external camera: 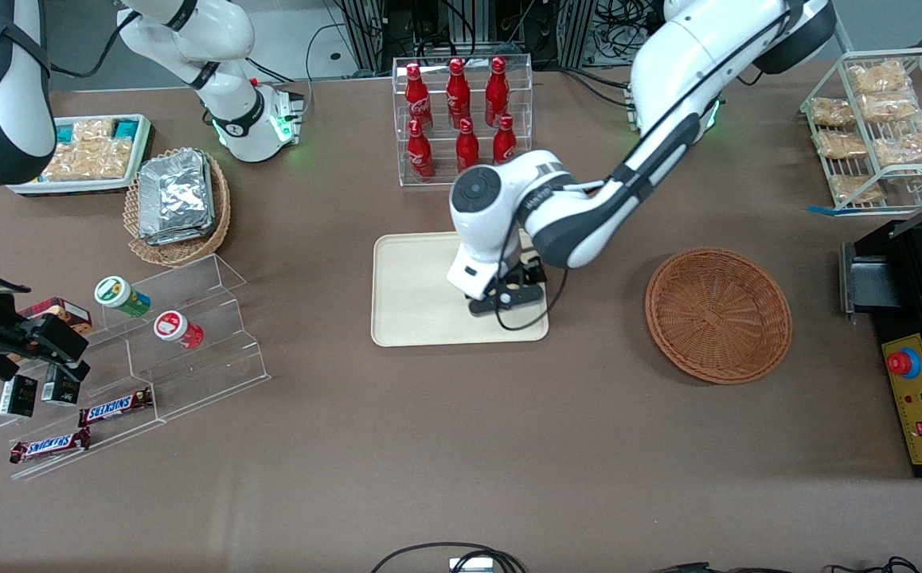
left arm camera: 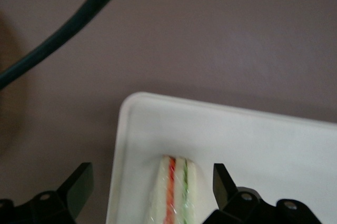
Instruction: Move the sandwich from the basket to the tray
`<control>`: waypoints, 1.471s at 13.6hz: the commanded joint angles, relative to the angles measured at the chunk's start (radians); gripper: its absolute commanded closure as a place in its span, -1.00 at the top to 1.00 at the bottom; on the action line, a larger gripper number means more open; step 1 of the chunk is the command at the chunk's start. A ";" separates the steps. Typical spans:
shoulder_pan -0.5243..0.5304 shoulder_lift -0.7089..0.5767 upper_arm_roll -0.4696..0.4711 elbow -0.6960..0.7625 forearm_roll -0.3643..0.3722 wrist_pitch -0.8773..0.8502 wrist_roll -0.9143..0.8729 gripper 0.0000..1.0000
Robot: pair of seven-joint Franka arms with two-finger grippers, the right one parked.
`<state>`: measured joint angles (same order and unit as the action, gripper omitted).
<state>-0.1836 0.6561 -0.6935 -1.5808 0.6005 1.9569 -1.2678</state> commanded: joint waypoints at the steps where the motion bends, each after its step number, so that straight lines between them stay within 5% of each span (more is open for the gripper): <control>1: 0.077 -0.058 -0.006 0.016 -0.022 -0.071 -0.001 1.00; 5: 0.186 -0.131 -0.009 0.065 -0.053 -0.177 0.010 1.00; 9: 0.257 -0.142 -0.008 0.200 -0.134 -0.324 0.175 1.00; 15: 0.394 -0.252 0.000 0.202 -0.252 -0.403 0.443 1.00; 20: 0.383 -0.395 0.196 0.191 -0.421 -0.473 0.716 1.00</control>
<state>0.2047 0.3413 -0.5652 -1.3633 0.2363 1.5170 -0.6540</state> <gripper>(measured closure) 0.000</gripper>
